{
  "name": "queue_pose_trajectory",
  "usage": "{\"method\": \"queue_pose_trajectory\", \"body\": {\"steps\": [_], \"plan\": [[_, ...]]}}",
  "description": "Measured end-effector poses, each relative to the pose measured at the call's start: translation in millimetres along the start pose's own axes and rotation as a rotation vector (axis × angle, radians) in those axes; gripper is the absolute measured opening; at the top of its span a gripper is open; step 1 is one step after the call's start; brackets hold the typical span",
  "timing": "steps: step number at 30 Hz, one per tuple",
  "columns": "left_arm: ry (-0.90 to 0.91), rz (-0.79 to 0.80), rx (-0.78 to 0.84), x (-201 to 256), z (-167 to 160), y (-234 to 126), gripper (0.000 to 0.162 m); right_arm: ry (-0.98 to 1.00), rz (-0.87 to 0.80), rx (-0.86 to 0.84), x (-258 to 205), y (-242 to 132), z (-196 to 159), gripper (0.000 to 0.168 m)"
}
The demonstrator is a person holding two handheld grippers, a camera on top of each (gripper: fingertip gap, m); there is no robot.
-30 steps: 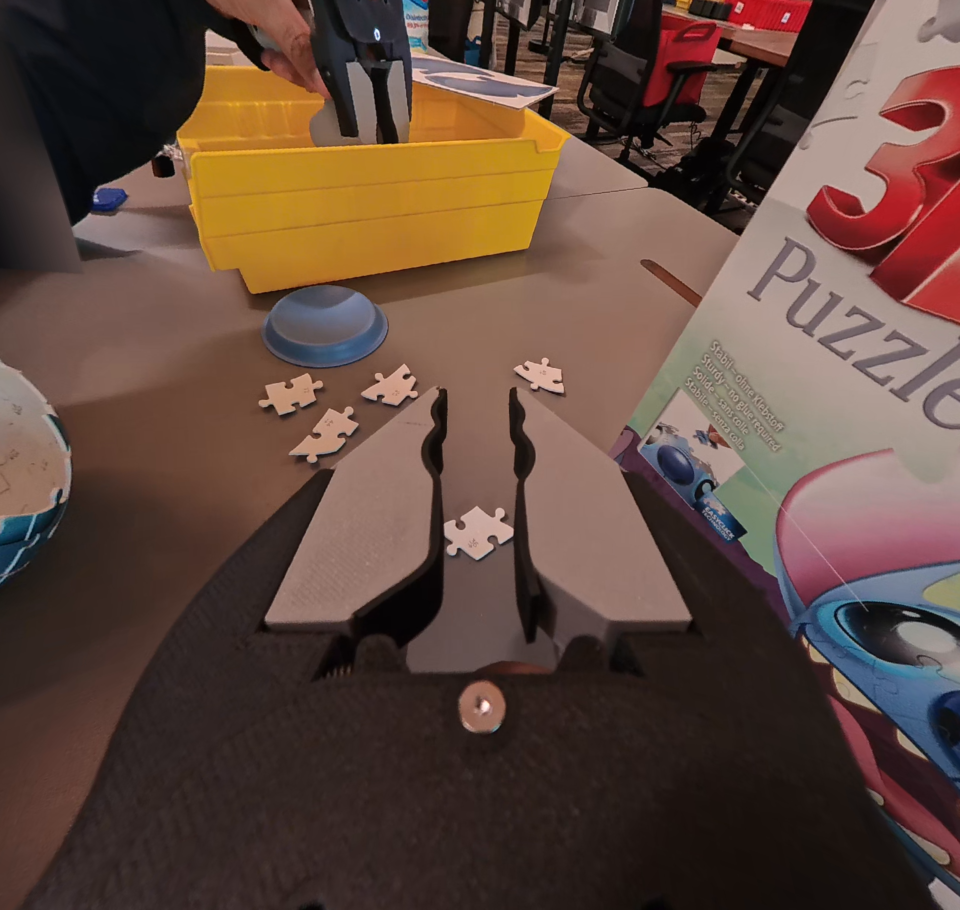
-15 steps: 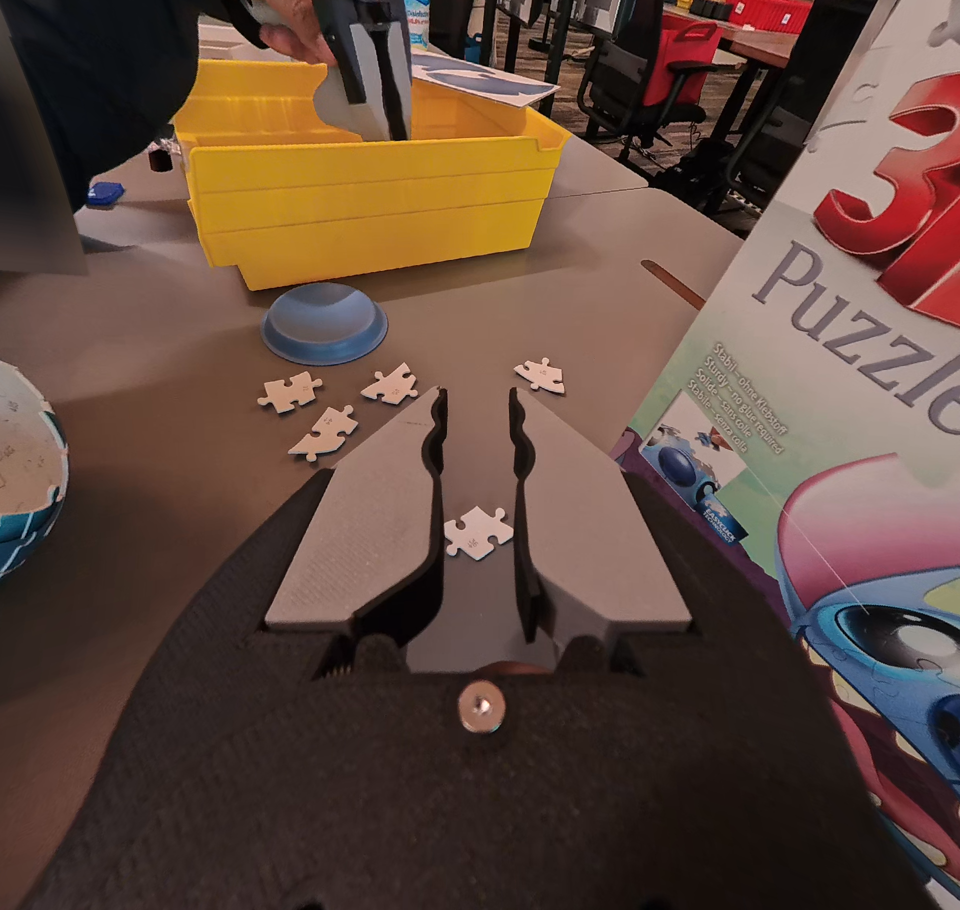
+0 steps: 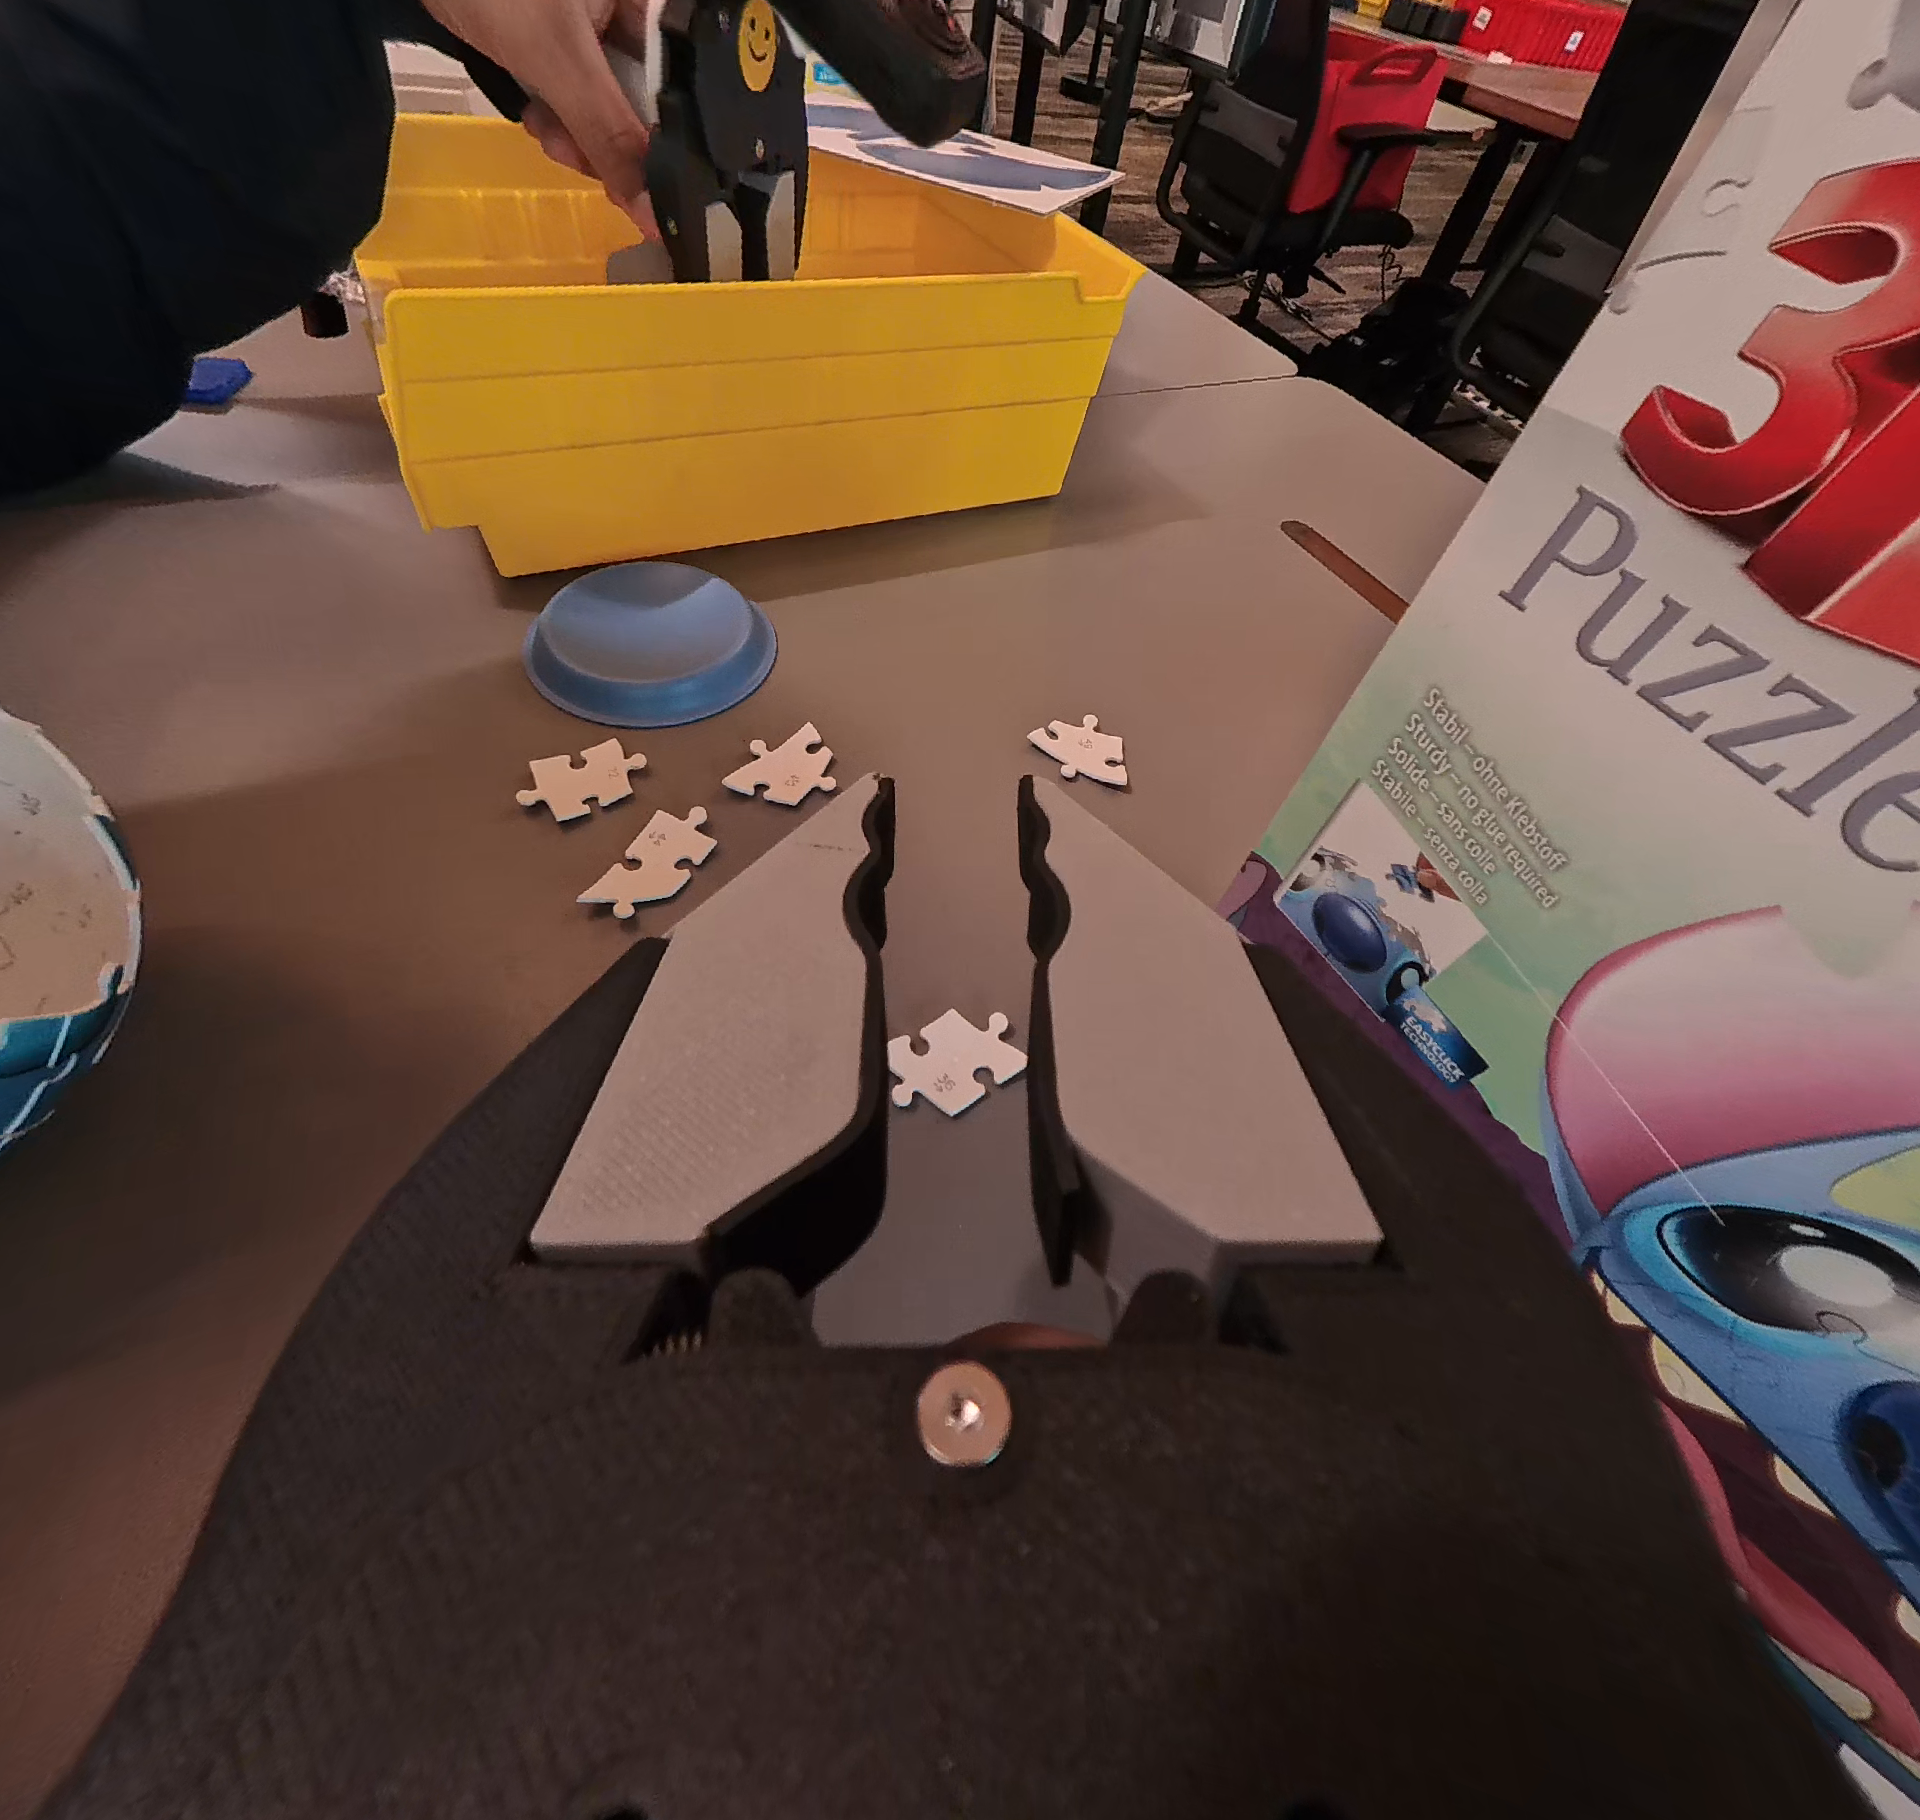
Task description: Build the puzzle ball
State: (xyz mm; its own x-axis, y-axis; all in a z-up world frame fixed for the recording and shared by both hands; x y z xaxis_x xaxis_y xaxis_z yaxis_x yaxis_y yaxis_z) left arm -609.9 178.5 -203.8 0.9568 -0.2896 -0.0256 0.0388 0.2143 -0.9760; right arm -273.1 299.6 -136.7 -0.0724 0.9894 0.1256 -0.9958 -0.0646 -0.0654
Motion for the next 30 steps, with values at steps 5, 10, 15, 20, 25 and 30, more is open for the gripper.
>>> {"method": "queue_pose_trajectory", "body": {"steps": [5, 10, 15, 20, 25, 30], "plan": [[-0.044, 0.063, 0.011, -17, -4, -2, 0.025, 0.0, -0.002, 0.004, 0, -1, 1, 0.021], [-0.041, 0.033, 0.015, -15, -4, 0, 0.025, -0.005, -0.003, 0.004, 0, -1, 1, 0.021], [-0.035, 0.038, 0.059, -13, 0, -9, 0.025, 0.0, -0.003, 0.007, 1, -1, 2, 0.021], [-0.006, 0.0, 0.092, -3, 5, -16, 0.028, 0.0, 0.0, 0.003, 0, -1, 1, 0.021], [0.062, 0.014, 0.031, 20, -6, -27, 0.031, 0.013, 0.002, 0.011, 1, 1, -1, 0.02], [0.208, -0.087, 0.117, 64, -1, -20, 0.031, 0.026, -0.001, 0.025, 4, -1, 3, 0.02]]}}
Point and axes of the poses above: each gripper's, where its closed fingertips meet, y out along the fingers, z out of its top, x = y × z across the jaws, the point moved 4 cm from there along -y, back along the fingers, and after that the axes turned 15 degrees about x, right-handed, at the moved point
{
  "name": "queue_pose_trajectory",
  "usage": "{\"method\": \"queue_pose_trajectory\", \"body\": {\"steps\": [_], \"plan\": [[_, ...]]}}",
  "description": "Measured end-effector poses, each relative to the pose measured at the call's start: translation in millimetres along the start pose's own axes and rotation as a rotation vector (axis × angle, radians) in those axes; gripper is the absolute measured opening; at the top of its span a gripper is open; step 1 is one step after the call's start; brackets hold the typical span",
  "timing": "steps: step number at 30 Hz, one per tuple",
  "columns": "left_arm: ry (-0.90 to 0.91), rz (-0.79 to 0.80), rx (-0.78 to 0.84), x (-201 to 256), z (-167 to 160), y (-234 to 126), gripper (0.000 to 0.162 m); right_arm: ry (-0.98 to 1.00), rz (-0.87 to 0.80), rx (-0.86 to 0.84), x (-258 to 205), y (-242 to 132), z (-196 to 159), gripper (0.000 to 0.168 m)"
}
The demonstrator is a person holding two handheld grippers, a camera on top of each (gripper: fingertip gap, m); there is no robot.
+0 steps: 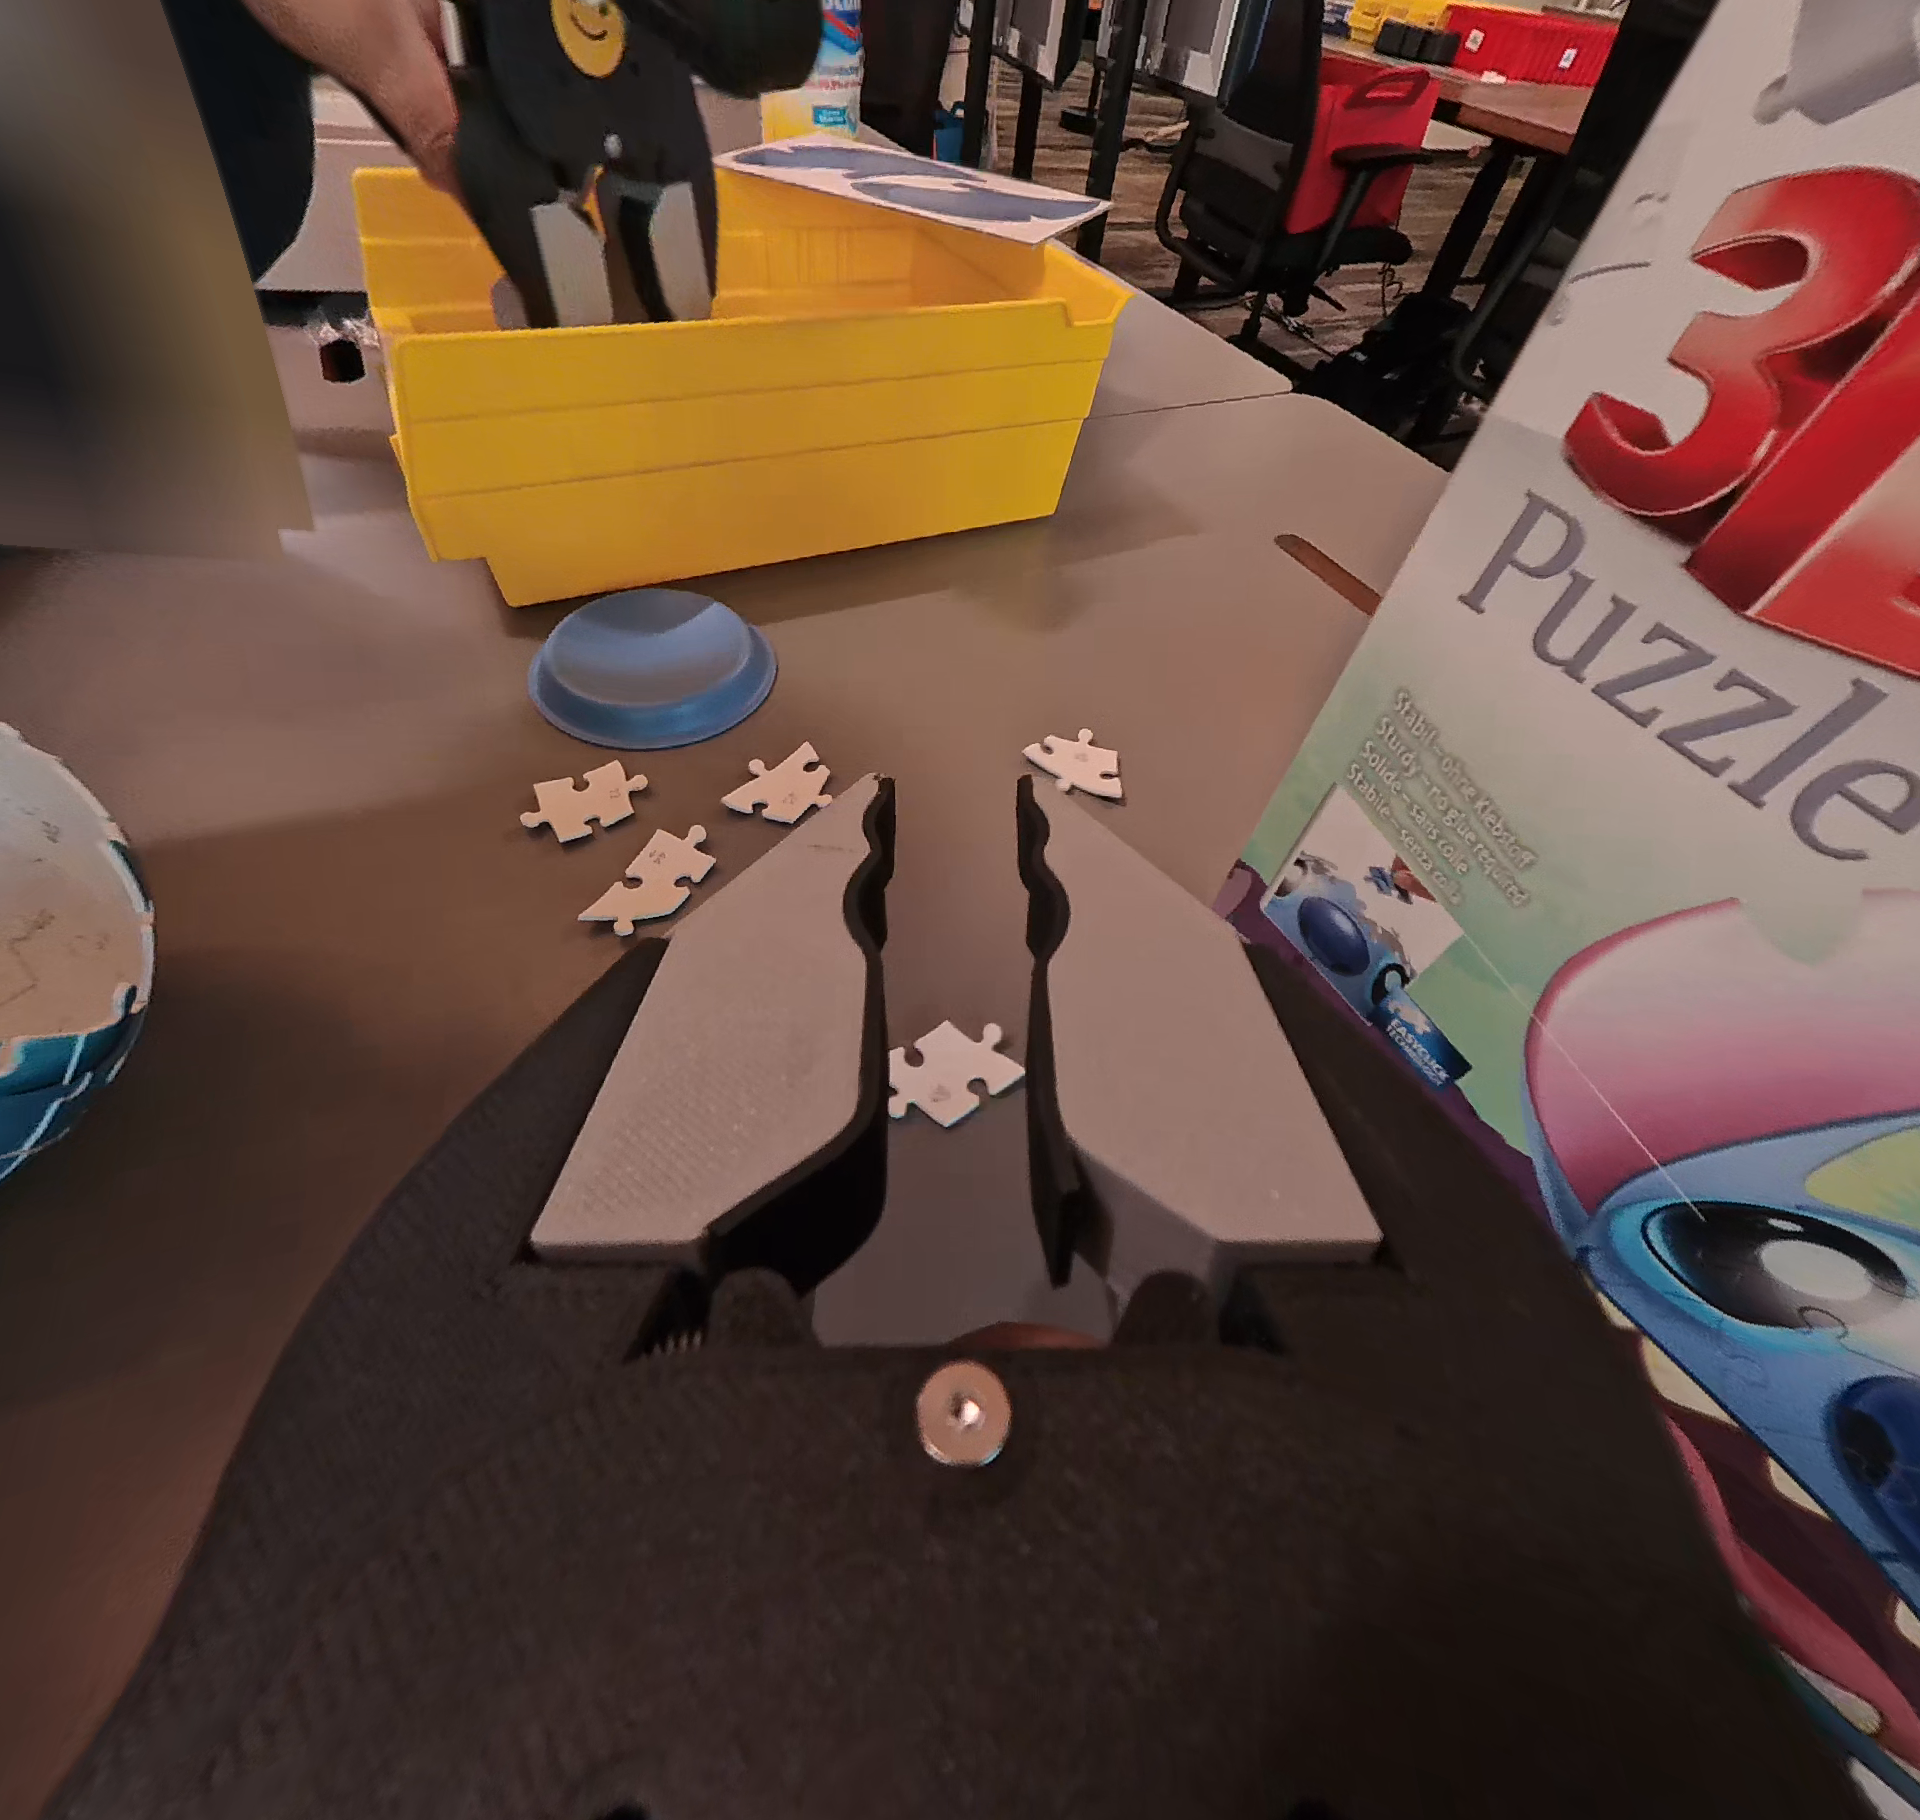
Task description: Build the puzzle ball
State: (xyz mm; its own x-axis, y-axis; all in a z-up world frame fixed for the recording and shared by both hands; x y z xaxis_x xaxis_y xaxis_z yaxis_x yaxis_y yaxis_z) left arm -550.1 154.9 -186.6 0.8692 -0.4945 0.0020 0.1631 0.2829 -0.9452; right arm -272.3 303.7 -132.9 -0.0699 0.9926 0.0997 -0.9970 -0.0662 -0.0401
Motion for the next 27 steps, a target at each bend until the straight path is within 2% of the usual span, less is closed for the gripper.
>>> {"method": "queue_pose_trajectory", "body": {"steps": [5, 8, 13, 15, 19, 22, 25, 27], "plan": [[0.018, -0.037, 0.132, 20, 5, -4, 0.032, 0.043, -0.012, 0.03, 6, -3, 3, 0.02], [-0.006, -0.083, 0.154, 27, 6, -6, 0.034, 0.046, -0.016, 0.025, 7, -4, 2, 0.021], [0.022, -0.064, 0.269, 26, 23, -11, 0.03, 0.001, -0.023, 0.008, 4, -5, 2, 0.021], [0.015, -0.075, 0.252, 26, 18, -9, 0.038, -0.006, -0.018, 0.001, 2, -5, 2, 0.021], [0.029, -0.031, 0.15, 15, -7, -11, 0.039, -0.02, -0.011, -0.007, -1, -5, 2, 0.021], [0.006, -0.094, 0.167, 18, -11, -14, 0.04, -0.015, -0.008, -0.003, -2, -5, 3, 0.022], [0.012, -0.032, 0.149, 8, -16, -17, 0.039, -0.019, -0.011, -0.011, -2, -4, 2, 0.022], [0.008, -0.055, 0.17, 11, -14, -18, 0.037, -0.018, -0.009, -0.008, -2, -4, 2, 0.022]]}}
Point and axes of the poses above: each gripper's, where its closed fingertips meet, y out along the fingers, z out of its top, x = y × z across the jaws, the point moved 4 cm from there along -y, back along the fingers, and after that the axes turned 15 degrees about x, right-handed, at the moved point
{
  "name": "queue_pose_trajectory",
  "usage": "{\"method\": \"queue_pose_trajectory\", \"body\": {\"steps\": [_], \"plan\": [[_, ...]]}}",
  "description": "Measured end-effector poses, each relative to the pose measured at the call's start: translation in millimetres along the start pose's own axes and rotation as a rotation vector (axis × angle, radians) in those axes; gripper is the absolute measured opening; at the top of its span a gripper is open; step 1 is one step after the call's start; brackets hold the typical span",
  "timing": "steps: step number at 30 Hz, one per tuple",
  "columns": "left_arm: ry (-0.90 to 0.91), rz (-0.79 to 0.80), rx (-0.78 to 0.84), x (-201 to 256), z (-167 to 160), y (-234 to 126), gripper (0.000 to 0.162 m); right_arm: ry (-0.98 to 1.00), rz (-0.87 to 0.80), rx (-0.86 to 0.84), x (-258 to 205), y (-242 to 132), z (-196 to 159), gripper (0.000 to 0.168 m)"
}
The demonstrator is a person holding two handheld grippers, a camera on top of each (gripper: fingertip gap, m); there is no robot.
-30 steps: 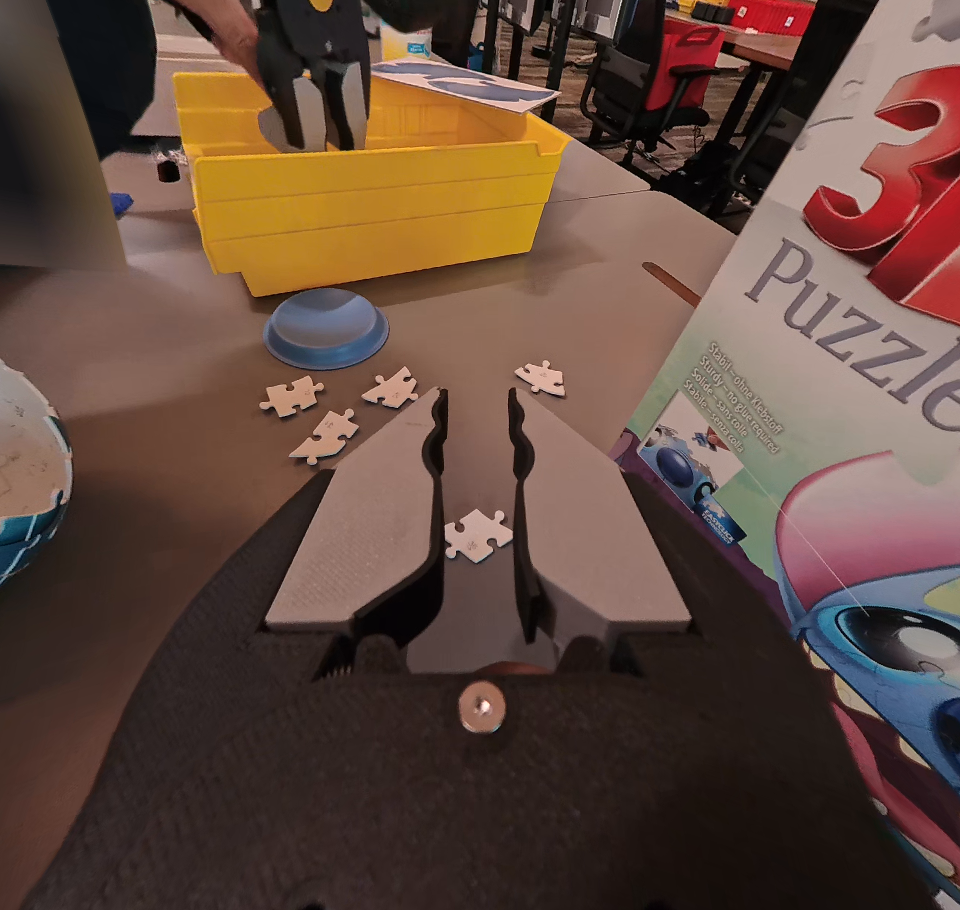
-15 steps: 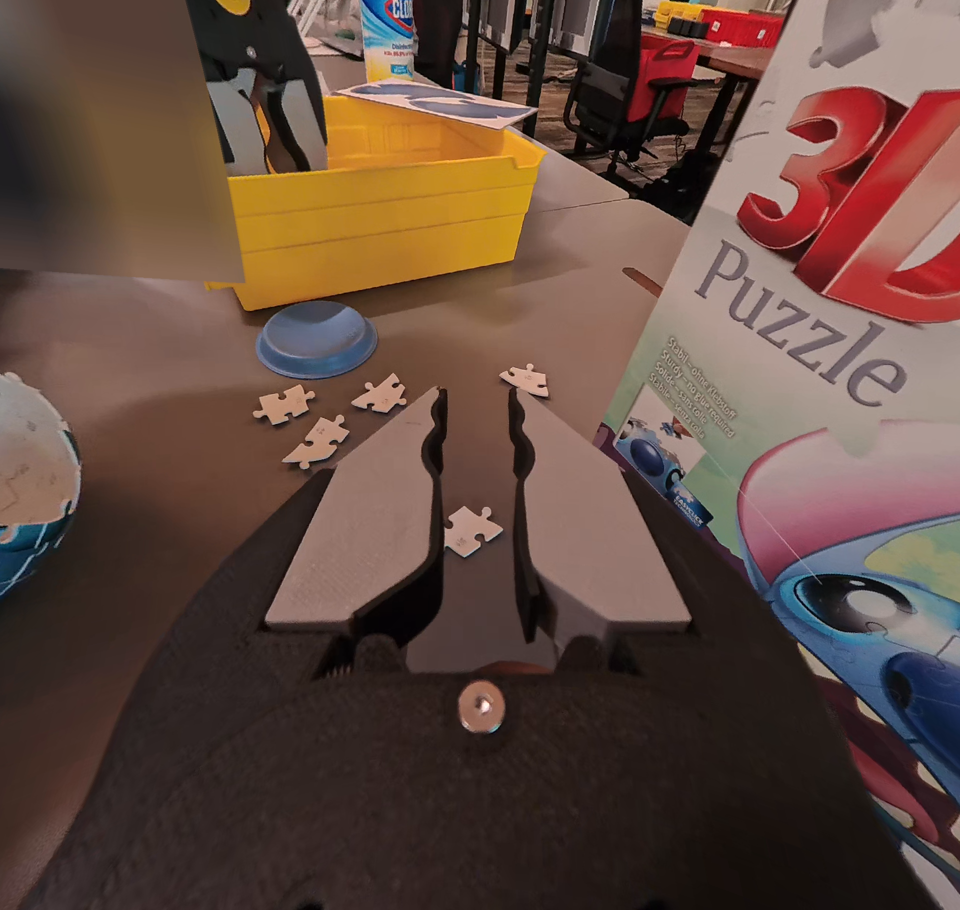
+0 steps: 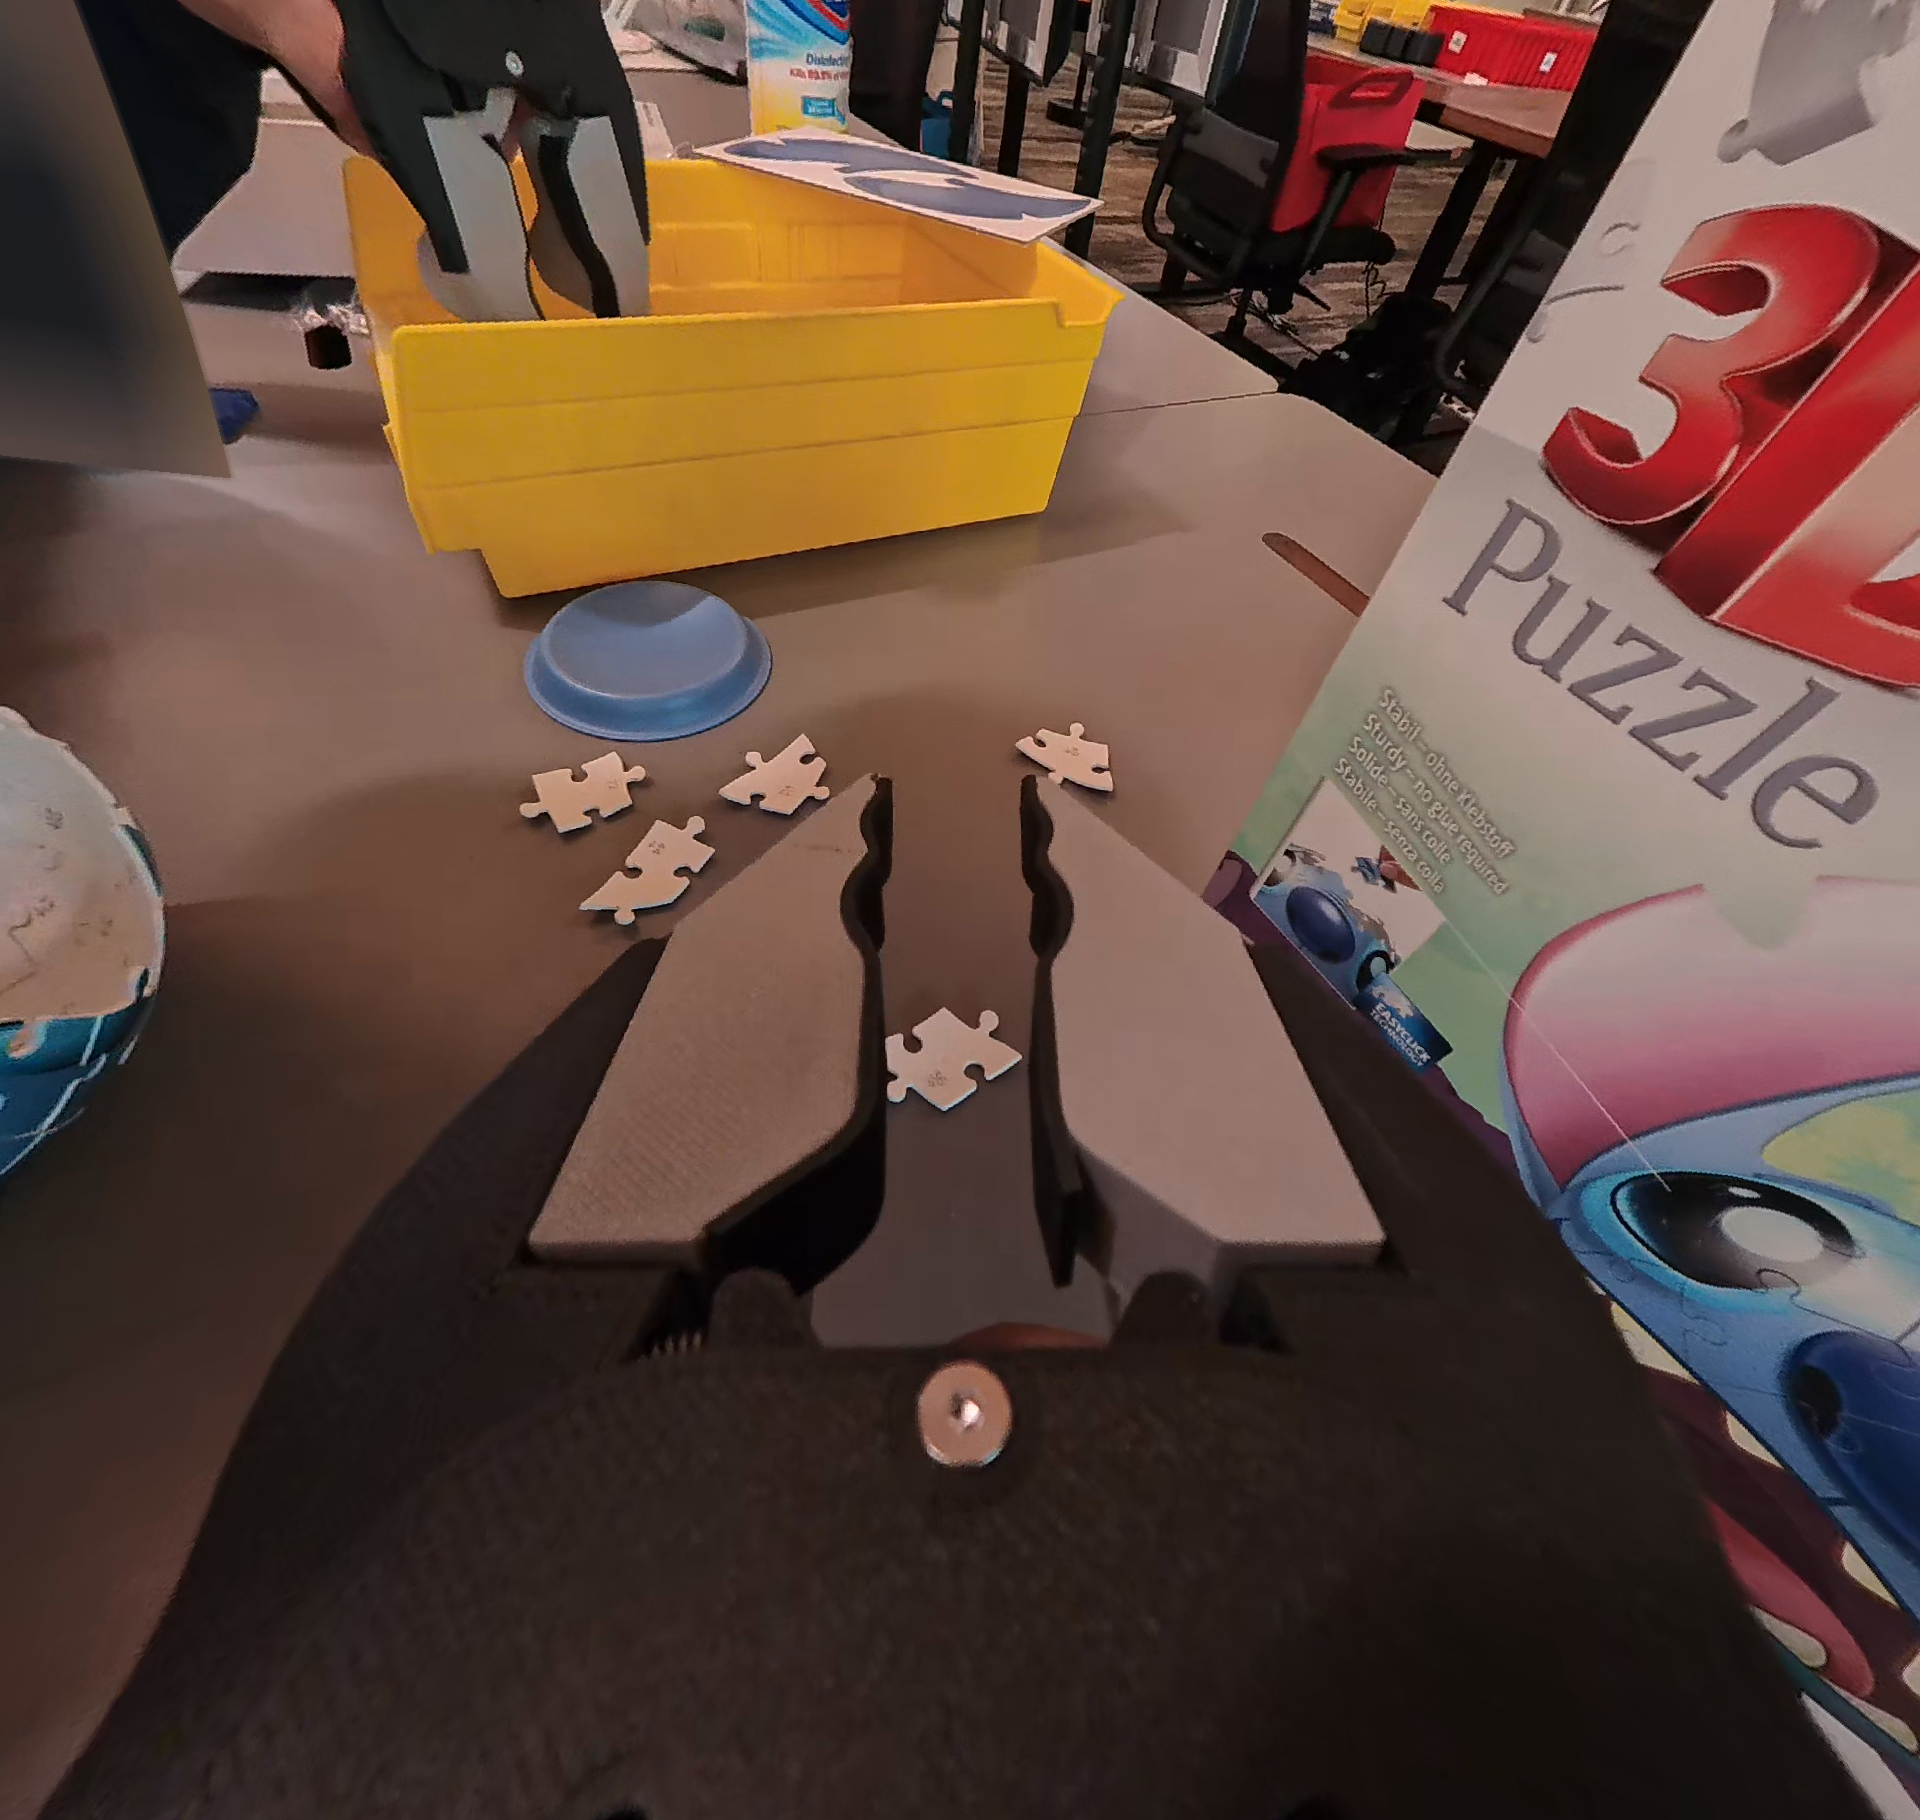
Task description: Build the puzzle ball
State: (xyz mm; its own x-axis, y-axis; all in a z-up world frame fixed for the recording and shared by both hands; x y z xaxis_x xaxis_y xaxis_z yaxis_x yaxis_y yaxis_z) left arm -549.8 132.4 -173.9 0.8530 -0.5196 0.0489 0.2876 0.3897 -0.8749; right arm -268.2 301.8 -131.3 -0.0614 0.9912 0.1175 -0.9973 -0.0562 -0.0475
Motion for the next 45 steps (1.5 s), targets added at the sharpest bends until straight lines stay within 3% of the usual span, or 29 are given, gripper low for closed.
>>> {"method": "queue_pose_trajectory", "body": {"steps": [7, 9, 11, 15, 22, 25, 28, 30, 33, 36, 40, 43, 45], "plan": [[-0.008, 0.014, 0.034, 5, -11, -7, 0.034, -0.012, -0.01, -0.001, 0, 2, -2, 0.021], [-0.013, -0.025, -0.028, 9, -20, -9, 0.037, -0.015, -0.009, 0.0, 0, 2, -2, 0.021], [0.018, 0.043, -0.071, 0, -27, -9, 0.031, -0.007, -0.003, 0.005, -1, 3, -2, 0.021], [0.022, 0.021, -0.107, -4, -38, -12, 0.025, -0.005, 0.009, -0.006, -2, 4, -7, 0.021], [0.023, 0.067, -0.026, -26, -34, -18, 0.026, 0.002, -0.001, 0.027, 1, -2, 0, 0.021], [0.181, -0.111, 0.012, 0, -31, -1, 0.028, 0.005, 0.0, 0.027, 1, -2, 0, 0.021], [0.394, -0.097, -0.075, 13, -43, 11, 0.003, -0.003, 0.001, 0.025, 0, -2, 0, 0.021], [0.442, -0.036, -0.027, 9, -38, 10, 0.013, 0.001, 0.004, 0.029, 0, -2, 1, 0.021], [0.369, -0.01, -0.026, 0, -37, 4, 0.039, 0.004, 0.004, 0.029, 0, -2, 1, 0.021], [0.345, 0.058, -0.113, -16, -47, 4, 0.041, 0.006, 0.001, 0.032, 0, -2, 2, 0.021], [0.321, 0.034, -0.178, -18, -49, 10, 0.026, 0.006, -0.002, 0.039, 0, -2, 4, 0.021], [0.383, 0.062, -0.199, -24, -46, 11, 0.003, 0.007, -0.001, 0.041, 0, -3, 5, 0.021], [0.375, 0.083, -0.188, -30, -39, 11, 0.002, 0.006, -0.001, 0.04, 0, -3, 5, 0.021]]}}
Point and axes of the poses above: each gripper's, where its closed fingertips meet, y out along the fingers, z out of its top, x = y × z across the jaws, the point moved 4 cm from there along -y, back along the fingers, and after that the axes turned 15 degrees about x, right-handed, at the moved point
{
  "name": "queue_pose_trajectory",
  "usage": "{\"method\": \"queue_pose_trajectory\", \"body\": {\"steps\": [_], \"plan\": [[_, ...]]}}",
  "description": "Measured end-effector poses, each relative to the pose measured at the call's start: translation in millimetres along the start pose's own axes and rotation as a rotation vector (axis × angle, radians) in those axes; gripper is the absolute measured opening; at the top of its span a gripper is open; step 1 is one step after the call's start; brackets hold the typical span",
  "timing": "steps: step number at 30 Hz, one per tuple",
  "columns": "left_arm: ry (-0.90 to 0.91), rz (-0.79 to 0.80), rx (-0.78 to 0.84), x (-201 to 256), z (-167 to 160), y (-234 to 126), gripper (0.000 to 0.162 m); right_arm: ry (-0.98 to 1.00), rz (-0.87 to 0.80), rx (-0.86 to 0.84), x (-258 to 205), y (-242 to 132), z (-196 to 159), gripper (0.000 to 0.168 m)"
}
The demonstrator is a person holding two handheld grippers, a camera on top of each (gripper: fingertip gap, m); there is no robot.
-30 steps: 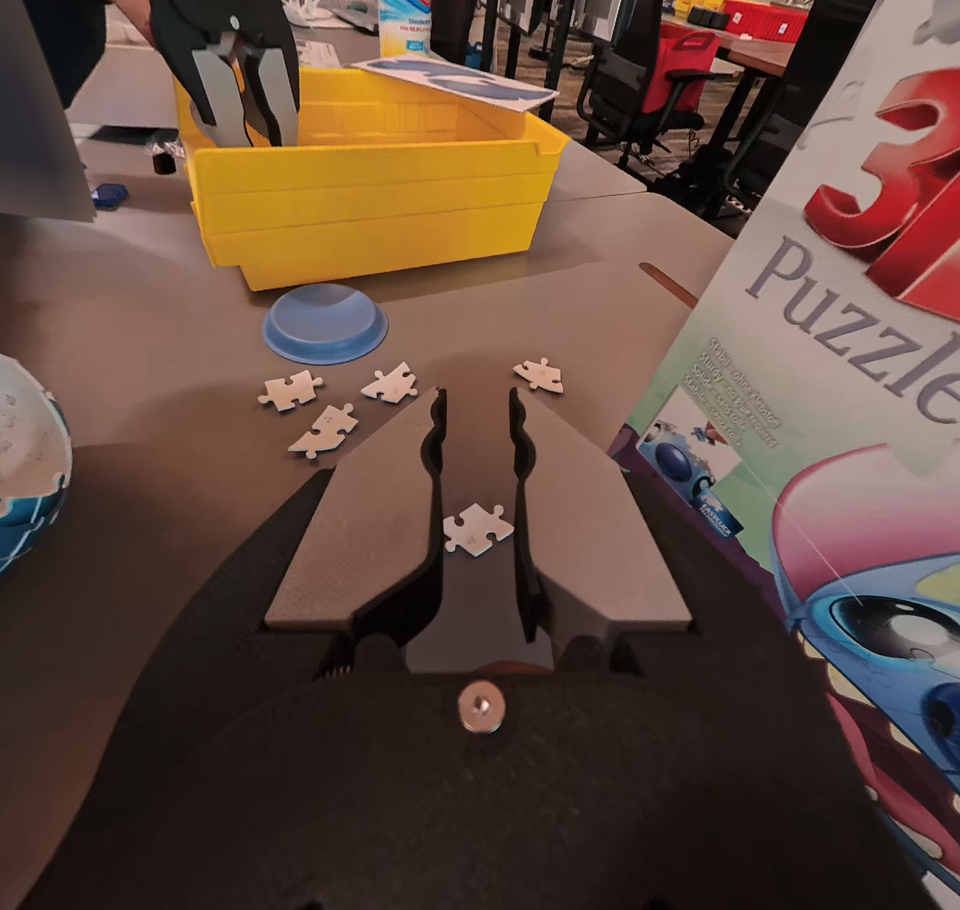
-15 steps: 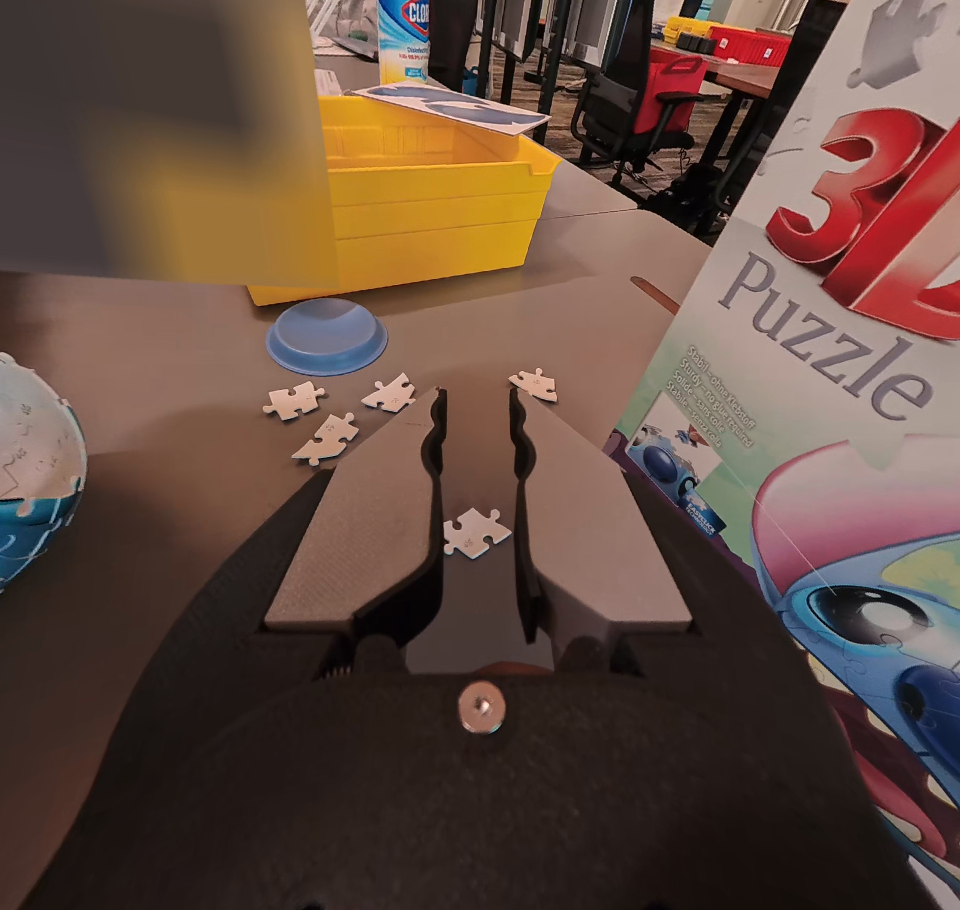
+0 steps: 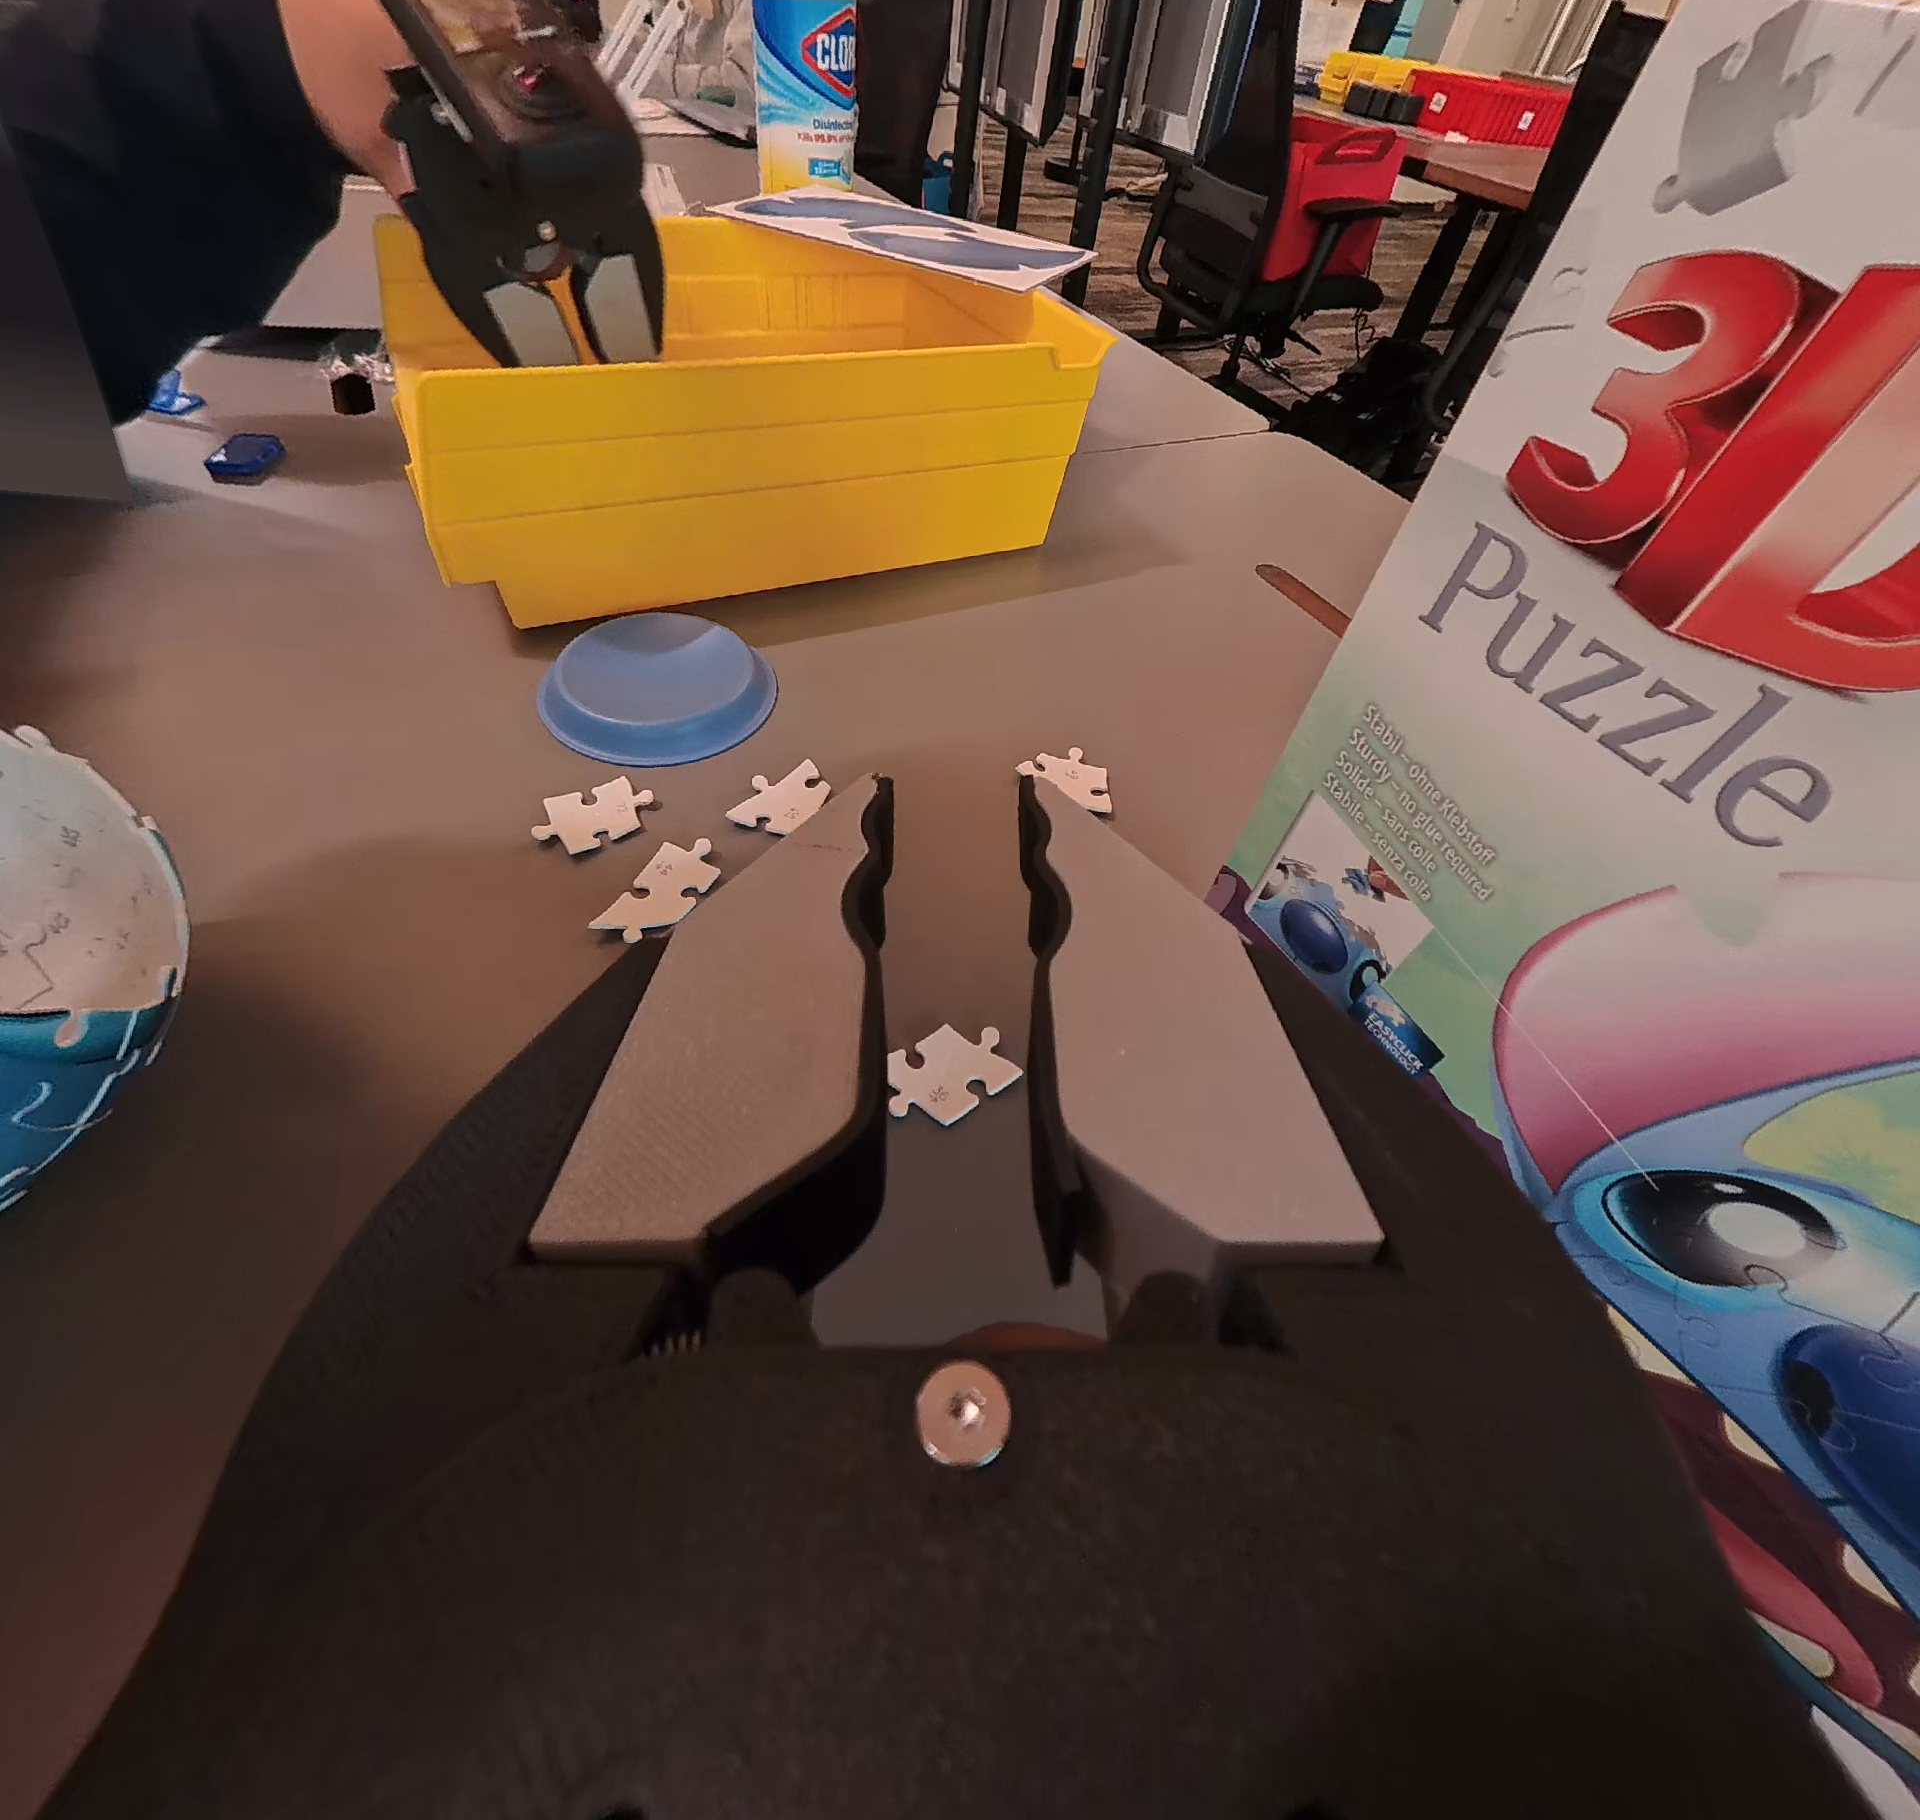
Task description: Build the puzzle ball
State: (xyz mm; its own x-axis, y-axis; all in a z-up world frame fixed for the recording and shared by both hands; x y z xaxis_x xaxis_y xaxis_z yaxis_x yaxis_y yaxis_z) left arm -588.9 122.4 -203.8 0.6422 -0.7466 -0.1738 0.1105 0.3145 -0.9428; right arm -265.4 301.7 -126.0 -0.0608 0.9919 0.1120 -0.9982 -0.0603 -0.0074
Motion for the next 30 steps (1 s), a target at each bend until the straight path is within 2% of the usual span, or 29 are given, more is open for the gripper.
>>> {"method": "queue_pose_trajectory", "body": {"steps": [5, 10, 18, 21, 25, 30], "plan": [[-0.058, -0.012, 0.053, -12, 18, 9, 0.003, -0.002, 0.002, 0.002, 0, -1, 1, 0.021], [-0.021, 0.097, 0.105, -19, 21, -2, 0.016, 0.003, 0.008, -0.005, 0, -1, 0, 0.021], [-0.066, 0.163, 0.069, -29, -4, -21, 0.016, -0.006, 0.009, -0.008, -2, 0, 0, 0.021], [-0.08, 0.25, 0.012, -41, -25, -36, 0.018, -0.002, 0.004, -0.004, -1, 0, 0, 0.021], [-0.17, 0.147, 0.159, -33, -16, -40, 0.027, 0.001, 0.005, -0.008, -1, 0, -1, 0.021], [-0.081, -0.042, 0.095, -1, -1, -16, 0.03, -0.007, 0.002, -0.009, -1, 0, 0, 0.021]]}}
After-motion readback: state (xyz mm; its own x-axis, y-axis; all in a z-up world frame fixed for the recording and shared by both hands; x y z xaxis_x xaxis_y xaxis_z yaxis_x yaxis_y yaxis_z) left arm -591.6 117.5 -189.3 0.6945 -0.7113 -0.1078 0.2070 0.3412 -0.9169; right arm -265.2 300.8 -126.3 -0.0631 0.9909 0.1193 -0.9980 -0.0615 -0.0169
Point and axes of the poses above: each gripper's, where its closed fingertips meet, y out along the fingers, z out of its top, x = y × z across the jaws, the point moved 4 cm from there along -y, back along the fingers, and after that the axes turned 15 degrees about x, right-handed, at the moved point
